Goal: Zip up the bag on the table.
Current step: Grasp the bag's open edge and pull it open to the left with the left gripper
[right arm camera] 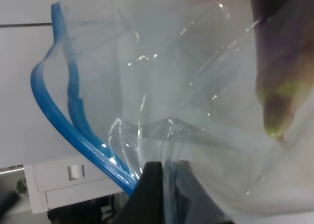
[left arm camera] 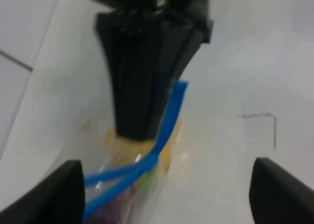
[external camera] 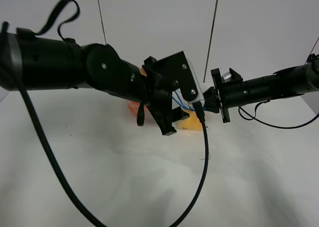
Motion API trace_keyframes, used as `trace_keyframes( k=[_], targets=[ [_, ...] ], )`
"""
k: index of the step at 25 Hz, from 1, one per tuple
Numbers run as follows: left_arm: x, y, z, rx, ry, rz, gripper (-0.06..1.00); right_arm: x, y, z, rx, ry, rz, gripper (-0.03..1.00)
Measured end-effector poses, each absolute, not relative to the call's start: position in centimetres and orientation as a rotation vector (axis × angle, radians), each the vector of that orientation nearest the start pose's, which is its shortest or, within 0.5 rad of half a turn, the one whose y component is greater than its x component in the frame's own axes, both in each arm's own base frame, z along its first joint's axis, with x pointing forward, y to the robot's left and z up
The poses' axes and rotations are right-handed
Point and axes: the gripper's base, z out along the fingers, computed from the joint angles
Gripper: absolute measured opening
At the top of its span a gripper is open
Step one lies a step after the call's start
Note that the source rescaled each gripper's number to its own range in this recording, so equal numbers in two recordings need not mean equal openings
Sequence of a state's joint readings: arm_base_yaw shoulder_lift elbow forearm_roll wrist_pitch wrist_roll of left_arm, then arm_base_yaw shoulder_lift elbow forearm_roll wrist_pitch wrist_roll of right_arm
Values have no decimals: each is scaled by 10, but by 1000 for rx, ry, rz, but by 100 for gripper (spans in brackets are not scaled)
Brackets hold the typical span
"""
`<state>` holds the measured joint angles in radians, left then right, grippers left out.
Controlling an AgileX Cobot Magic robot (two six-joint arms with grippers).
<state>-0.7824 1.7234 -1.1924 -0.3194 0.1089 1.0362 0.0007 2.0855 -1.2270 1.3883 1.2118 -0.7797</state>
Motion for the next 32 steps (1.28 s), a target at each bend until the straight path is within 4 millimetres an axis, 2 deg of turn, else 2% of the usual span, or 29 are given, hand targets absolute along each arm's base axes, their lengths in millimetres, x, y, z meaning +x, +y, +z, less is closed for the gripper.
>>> trace_keyframes(
  k=[6,13,21,28,32],
  targets=[
    [286,-298,235,1448,1472,-20,91,380,84,158,156,2517,1713,0],
    [295,-302,225,1394,1412,33,91,380,84,158,170,2515,1719,0],
    [292,-290,204,1417,1355,129,65,380,84,158,174,2516,1720,0],
    [292,-288,204,1385,1333,146,59,380,84,158,174,2516,1720,0],
    [292,-288,204,1383,1331,147,50,380,84,158,174,2516,1720,0]
  ],
)
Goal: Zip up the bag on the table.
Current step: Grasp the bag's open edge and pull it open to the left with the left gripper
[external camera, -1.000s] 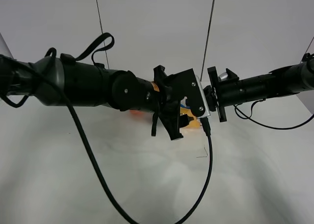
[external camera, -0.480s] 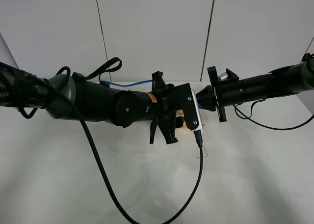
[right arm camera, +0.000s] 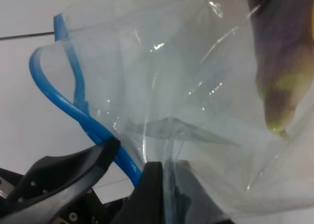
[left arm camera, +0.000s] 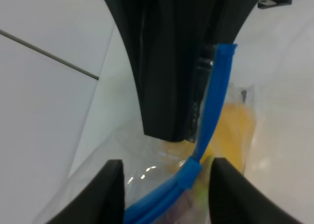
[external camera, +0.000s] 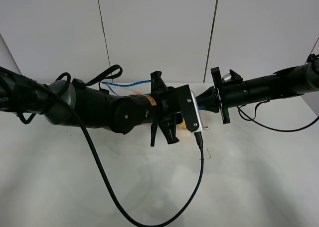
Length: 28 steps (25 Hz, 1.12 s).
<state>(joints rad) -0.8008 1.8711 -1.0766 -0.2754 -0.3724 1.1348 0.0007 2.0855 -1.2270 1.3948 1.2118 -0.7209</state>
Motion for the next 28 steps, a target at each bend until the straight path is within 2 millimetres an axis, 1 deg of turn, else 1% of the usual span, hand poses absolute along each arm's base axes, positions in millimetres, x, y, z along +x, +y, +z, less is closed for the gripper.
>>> trace_keyframes(
  k=[3,14,17,19,21,23,26,28],
  targets=[
    [292,-288,204,1383,1331,147,45,380,84,158,174,2516,1720,0],
    [293,-289,200,1385,1334,150,42,380,84,158,177,2517,1720,0],
    [291,-292,198,1390,1329,146,40,380,84,158,180,2518,1720,0],
    [290,-294,196,1392,1324,144,36,380,84,158,180,2518,1720,0],
    [290,-295,194,1395,1323,144,30,380,84,158,176,2522,1718,0],
    [290,-295,193,1393,1320,145,22,380,84,157,174,2524,1716,0],
    [289,-296,193,1394,1320,144,6,380,84,157,178,2526,1717,0],
    [289,-296,193,1394,1320,144,0,380,84,157,179,2525,1717,0]
  ],
)
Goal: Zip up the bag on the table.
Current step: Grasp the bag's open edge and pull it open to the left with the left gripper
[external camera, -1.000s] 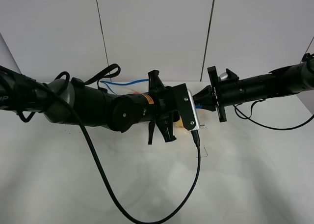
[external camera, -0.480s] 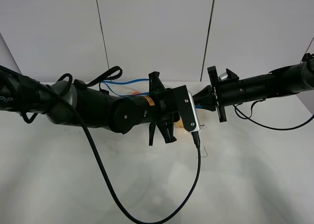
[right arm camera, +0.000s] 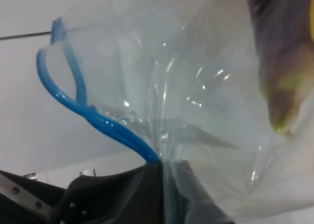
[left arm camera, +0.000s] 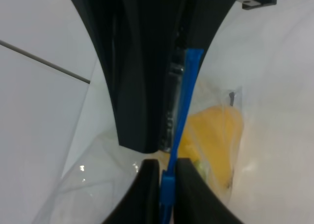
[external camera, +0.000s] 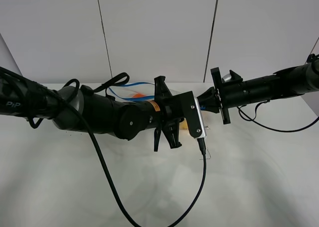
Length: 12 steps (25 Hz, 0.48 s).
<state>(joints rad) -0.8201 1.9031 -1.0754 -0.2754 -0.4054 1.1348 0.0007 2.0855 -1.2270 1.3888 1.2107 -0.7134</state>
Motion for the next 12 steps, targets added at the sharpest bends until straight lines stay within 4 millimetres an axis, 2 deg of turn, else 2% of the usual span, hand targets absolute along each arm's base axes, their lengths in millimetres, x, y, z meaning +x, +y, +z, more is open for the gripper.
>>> trace_keyframes(
  k=[7,12],
  targets=[
    [289,-296,193,1417,1296,167,0,380,84,158,181,2523,1719,0],
    [288,-290,203,1442,1263,204,0,379,85,159,179,2515,1749,0]
  ],
)
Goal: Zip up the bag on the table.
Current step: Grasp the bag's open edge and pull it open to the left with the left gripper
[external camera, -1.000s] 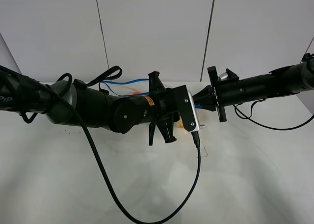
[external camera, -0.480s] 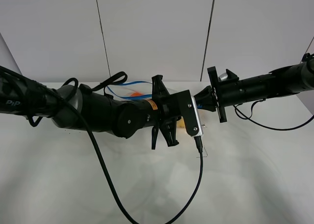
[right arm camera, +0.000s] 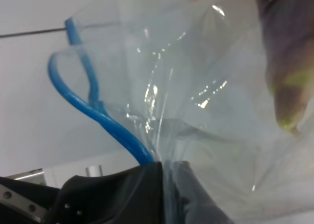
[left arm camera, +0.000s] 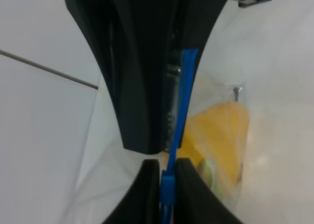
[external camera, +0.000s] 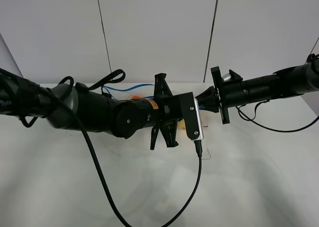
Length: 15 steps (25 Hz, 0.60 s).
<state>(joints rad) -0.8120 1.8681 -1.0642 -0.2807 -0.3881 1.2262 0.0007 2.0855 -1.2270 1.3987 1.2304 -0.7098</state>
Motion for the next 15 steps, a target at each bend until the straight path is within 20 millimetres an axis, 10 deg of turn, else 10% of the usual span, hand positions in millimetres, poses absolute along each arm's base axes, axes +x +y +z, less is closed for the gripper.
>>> trace_keyframes(
  k=[15],
  targets=[
    [326,-232,223,1396,1355,328,0,381,89,160,193,2509,1740,0]
  ],
)
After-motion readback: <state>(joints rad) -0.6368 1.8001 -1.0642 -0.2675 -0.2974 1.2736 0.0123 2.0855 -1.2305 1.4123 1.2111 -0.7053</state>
